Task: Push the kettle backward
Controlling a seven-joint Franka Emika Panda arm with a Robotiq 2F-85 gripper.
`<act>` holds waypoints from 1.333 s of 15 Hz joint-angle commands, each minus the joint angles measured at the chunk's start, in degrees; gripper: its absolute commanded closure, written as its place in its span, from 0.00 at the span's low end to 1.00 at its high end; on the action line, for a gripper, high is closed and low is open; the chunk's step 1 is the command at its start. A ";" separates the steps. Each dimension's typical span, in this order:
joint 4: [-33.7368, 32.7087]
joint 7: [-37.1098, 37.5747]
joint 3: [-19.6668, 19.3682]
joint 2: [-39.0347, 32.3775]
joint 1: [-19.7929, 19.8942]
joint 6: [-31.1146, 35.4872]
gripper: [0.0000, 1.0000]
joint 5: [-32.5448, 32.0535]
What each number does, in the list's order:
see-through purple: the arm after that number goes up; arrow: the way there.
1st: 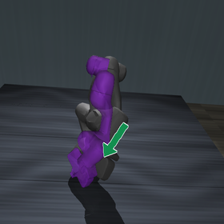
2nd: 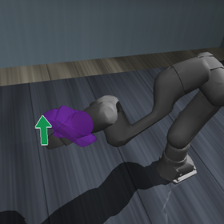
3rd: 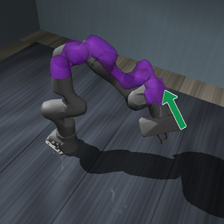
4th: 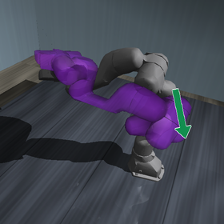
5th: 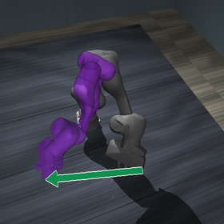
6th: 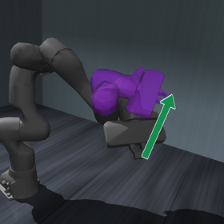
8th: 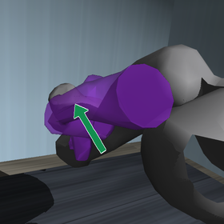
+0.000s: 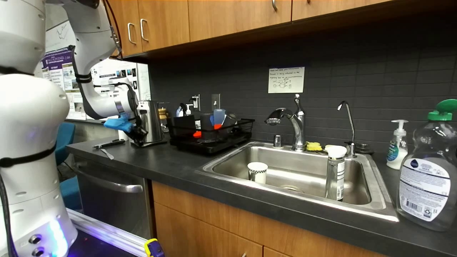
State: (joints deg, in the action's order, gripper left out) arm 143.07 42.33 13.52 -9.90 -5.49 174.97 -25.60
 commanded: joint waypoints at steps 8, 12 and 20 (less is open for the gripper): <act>-7.19 3.58 -4.12 -4.37 -3.53 -1.96 1.00 -3.71; -10.47 2.73 -4.88 -6.91 -4.20 -3.09 1.00 -2.39; -17.57 1.41 -5.25 -11.40 -3.55 -4.23 1.00 -1.86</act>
State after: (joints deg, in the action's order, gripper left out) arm 130.63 43.85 9.07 -17.66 -8.74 172.00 -27.27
